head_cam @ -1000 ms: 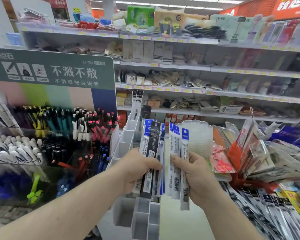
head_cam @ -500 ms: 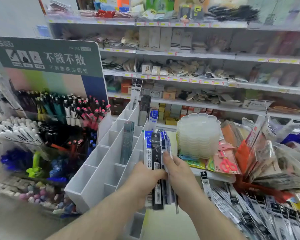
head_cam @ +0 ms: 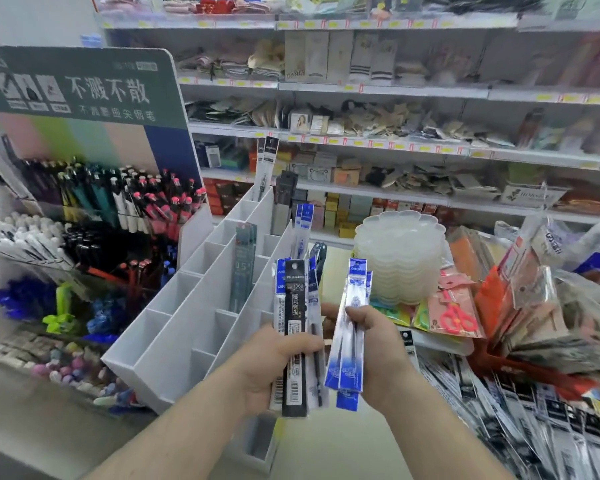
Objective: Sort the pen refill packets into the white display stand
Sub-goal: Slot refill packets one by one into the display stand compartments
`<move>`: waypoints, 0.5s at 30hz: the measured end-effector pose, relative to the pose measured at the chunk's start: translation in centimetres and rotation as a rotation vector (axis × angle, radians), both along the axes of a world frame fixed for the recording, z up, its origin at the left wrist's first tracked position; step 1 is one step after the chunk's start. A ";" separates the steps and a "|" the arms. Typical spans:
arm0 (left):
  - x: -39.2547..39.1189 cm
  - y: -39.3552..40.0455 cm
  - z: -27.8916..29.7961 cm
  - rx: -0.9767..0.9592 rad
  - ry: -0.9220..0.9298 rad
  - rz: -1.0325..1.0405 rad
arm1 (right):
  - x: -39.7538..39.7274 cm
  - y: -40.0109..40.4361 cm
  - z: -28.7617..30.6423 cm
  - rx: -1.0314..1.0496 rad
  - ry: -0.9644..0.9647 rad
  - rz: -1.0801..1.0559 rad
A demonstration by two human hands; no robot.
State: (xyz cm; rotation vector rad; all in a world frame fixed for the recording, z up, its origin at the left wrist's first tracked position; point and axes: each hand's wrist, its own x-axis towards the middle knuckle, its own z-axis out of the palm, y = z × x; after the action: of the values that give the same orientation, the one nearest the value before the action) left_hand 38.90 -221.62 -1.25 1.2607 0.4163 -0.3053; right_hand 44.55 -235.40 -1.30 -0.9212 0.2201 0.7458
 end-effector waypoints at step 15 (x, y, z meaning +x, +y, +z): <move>-0.5 0.2 -0.6 0.060 -0.090 -0.023 | -0.8 0.8 -1.2 -0.460 -0.431 -0.073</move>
State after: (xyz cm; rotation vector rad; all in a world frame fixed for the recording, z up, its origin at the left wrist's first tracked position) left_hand 38.39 -221.45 -1.80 1.3338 0.3361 -0.2553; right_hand 43.80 -234.56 -2.46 -1.4781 0.0412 0.4168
